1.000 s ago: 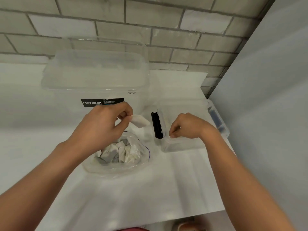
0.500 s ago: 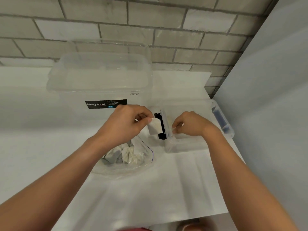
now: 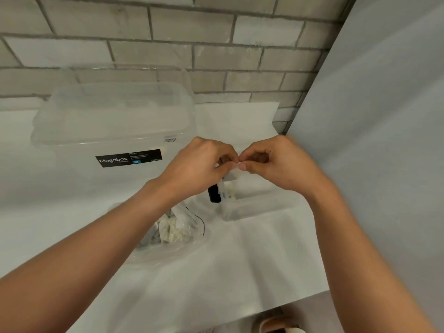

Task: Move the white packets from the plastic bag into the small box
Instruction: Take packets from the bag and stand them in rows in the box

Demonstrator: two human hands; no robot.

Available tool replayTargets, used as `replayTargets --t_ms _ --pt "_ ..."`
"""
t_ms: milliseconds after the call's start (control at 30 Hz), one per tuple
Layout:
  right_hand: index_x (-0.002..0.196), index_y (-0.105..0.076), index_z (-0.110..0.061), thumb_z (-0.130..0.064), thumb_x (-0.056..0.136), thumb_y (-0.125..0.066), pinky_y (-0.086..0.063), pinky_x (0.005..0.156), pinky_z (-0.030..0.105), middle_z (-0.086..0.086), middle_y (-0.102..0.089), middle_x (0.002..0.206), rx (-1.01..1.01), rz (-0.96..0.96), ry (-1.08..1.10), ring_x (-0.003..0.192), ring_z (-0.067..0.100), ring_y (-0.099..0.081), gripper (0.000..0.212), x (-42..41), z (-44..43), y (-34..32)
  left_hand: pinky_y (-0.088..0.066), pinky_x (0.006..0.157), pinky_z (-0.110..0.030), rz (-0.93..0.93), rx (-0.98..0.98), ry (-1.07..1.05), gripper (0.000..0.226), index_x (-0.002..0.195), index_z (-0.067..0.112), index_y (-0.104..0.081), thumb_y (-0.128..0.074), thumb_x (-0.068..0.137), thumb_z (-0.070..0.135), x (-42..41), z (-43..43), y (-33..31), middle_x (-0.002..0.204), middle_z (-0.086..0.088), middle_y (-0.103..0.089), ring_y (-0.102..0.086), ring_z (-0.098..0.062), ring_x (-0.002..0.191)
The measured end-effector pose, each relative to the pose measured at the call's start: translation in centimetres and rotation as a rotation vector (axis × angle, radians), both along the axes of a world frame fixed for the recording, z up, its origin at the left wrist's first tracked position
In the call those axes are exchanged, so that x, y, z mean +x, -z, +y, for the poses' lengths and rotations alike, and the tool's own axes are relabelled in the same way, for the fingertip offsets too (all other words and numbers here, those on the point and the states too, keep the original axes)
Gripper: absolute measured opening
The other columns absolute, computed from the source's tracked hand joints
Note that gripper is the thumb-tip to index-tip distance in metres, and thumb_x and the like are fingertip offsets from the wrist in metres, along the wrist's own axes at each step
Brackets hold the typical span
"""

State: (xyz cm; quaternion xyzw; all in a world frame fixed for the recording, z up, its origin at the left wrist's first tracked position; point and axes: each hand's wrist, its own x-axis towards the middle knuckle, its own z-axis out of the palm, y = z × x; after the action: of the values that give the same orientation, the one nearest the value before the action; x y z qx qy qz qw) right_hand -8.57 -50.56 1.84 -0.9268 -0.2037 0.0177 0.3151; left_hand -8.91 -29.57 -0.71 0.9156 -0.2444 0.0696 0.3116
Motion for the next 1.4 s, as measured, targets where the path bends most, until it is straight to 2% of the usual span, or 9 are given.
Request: replayTargets --t_ms 67,200,333,433,667,767,967,1133,1400 --pt "0.091 -0.079 -0.032 -0.031 0.088 -0.077 -0.041 0.060 0.006 -0.025 -0.066 0.064 -0.037 -0.013 0.009 0.066 -0.005 -0.062 0.004 0.2 -0.6 0.2 -0.058 0.073 -0.038 0.016 -0.039 0.001 0.005 0.097 0.031 -0.067 -0.067 0.092 0.031 0.5 -0.7 0.2 0.081 0.015 -0.070 -0.066 -0.004 0.079" --pt "0.093 -0.079 -0.029 -0.030 0.090 -0.074 -0.040 0.064 0.006 -0.019 -0.068 0.074 -0.109 -0.071 0.020 0.071 -0.004 -0.061 0.006 1.1 -1.2 1.0 -0.057 0.074 -0.038 0.020 -0.063 -0.028 0.020 0.100 0.030 -0.054 -0.071 0.090 0.032 1.3 -1.8 0.5 0.083 0.016 -0.068 -0.065 -0.003 0.081" --pt "0.096 -0.078 -0.030 -0.029 0.094 -0.068 -0.055 0.076 0.033 -0.015 -0.073 0.088 -0.164 -0.139 0.126 0.078 0.006 -0.063 0.010 3.8 -1.6 3.3 -0.056 0.079 -0.041 0.043 0.018 -0.107 0.033 0.105 0.030 -0.061 -0.068 0.085 0.055 1.8 -1.4 1.1 0.100 0.016 -0.062 -0.061 -0.008 0.095" --pt "0.099 -0.076 -0.033 -0.028 0.095 -0.063 -0.058 0.078 0.041 -0.012 -0.074 0.098 -0.263 -0.131 0.202 0.090 0.019 -0.065 0.014 6.2 -1.8 5.6 -0.054 0.081 -0.041 0.111 0.141 -0.107 0.040 0.104 0.033 -0.069 -0.066 0.080 0.065 0.9 -0.4 2.1 0.102 0.017 -0.058 -0.058 -0.010 0.097" --pt "0.099 -0.075 -0.034 -0.026 0.096 -0.059 -0.058 0.077 0.043 -0.003 -0.073 0.107 -0.416 -0.025 0.182 0.092 0.030 -0.066 0.018 9.2 -0.8 9.2 -0.052 0.083 -0.034 0.199 0.152 -0.077 0.047 0.103 0.032 -0.071 -0.075 0.071 0.066 -1.6 0.2 4.9 0.106 0.016 -0.062 -0.060 -0.007 0.097" --pt "0.093 -0.074 -0.039 -0.025 0.093 -0.055 -0.058 0.077 0.041 -0.002 -0.070 0.106 -0.480 0.048 0.152 0.088 0.029 -0.066 0.023 10.0 -0.5 10.4 -0.052 0.083 -0.034 0.191 0.138 -0.091 0.045 0.103 0.031 -0.071 -0.076 0.072 0.064 -1.8 0.0 5.1 0.108 0.014 -0.062 -0.060 -0.008 0.096" --pt "0.092 -0.074 -0.039 -0.024 0.092 -0.055 -0.055 0.072 0.035 -0.003 -0.069 0.105 -0.544 0.066 0.148 0.085 0.027 -0.064 0.024 10.4 0.1 11.6 -0.053 0.081 -0.036 0.214 0.137 -0.091 0.046 0.103 0.030 -0.071 -0.076 0.071 0.063 -1.7 0.0 5.1 0.107 0.013 -0.062 -0.061 -0.010 0.095" --pt "0.100 -0.076 -0.035 -0.024 0.094 -0.060 -0.043 0.067 0.030 0.002 -0.067 0.109 -0.588 0.030 0.139 0.089 0.030 -0.063 0.021 10.5 0.4 11.8 -0.053 0.081 -0.037 0.219 0.145 -0.089 0.048 0.105 0.030 -0.071 -0.076 0.071 0.064 -1.5 0.0 5.1 0.110 0.011 -0.062 -0.061 -0.012 0.098" --pt "0.107 -0.074 -0.026 -0.038 0.097 -0.062 -0.041 0.066 0.030 0.007 -0.069 0.104 -0.647 -0.110 0.156 0.090 0.031 -0.065 0.020 10.3 0.9 11.7 -0.053 0.081 -0.037 0.216 0.169 -0.100 0.050 0.109 0.029 -0.071 -0.075 0.073 0.064 -1.7 -0.1 5.0 0.114 0.011 -0.061 -0.061 -0.012 0.099"
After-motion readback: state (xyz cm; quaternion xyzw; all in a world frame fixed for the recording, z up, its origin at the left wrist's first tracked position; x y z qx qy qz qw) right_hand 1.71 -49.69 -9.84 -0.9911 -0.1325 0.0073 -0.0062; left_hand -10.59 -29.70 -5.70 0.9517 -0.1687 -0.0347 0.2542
